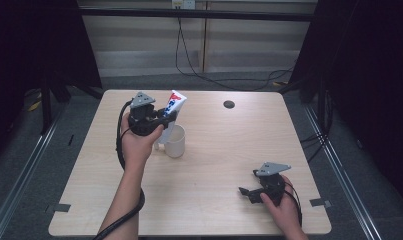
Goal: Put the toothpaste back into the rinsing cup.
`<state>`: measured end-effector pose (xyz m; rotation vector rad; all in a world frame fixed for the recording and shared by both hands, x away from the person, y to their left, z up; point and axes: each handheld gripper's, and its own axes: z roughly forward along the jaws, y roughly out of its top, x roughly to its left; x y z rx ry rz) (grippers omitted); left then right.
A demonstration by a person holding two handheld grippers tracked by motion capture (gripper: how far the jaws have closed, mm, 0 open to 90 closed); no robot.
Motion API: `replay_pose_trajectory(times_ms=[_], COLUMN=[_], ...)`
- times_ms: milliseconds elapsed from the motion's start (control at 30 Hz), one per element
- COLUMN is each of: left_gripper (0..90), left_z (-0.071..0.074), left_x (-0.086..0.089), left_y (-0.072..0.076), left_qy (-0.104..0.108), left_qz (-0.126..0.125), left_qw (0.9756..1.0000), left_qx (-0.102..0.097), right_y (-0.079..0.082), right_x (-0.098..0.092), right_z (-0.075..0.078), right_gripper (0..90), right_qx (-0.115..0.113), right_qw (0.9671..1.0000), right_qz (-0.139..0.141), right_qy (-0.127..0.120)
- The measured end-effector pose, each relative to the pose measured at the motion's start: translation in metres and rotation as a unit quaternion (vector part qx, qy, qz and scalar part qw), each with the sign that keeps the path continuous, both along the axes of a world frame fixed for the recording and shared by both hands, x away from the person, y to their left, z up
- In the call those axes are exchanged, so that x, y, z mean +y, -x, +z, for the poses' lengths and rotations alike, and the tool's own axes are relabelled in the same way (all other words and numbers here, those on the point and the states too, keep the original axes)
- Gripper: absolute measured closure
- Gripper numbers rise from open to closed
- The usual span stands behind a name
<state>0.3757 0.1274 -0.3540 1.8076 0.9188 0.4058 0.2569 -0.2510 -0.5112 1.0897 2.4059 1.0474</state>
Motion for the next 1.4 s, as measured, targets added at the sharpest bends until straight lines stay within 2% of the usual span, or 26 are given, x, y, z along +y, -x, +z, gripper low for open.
replay_pose_trajectory(times_ms=[333, 533, 833, 1100, 1400], left_gripper=[64.5, 64.3, 64.1, 63.9, 63.5], left_z=[-0.004, -0.007, -0.014, -0.016, -0.025], left_x=[-0.007, -0.013, -0.016, -0.020, -0.027], left_y=[-0.007, -0.011, -0.018, -0.024, -0.028], left_qy=[-0.001, 0.007, 0.004, 0.006, -0.001], left_qz=[-0.005, -0.003, 0.002, 0.002, 0.003], left_qw=[1.0000, 1.0000, 1.0000, 0.9999, 1.0000], left_qx=[-0.004, -0.006, -0.003, -0.008, -0.008], right_y=[0.000, 0.000, 0.000, 0.000, 0.000], right_x=[0.000, 0.000, 0.000, 0.000, 0.000], right_z=[0.000, 0.000, 0.000, 0.000, 0.000], right_gripper=[13.6, 13.6, 13.6, 13.6, 13.6], right_qx=[0.001, 0.001, 0.000, 0.001, 0.001], right_qw=[1.0000, 1.0000, 1.0000, 1.0000, 1.0000], right_qz=[0.000, 0.000, 0.000, 0.000, 0.000], right_qy=[0.000, 0.000, 0.000, 0.000, 0.000])
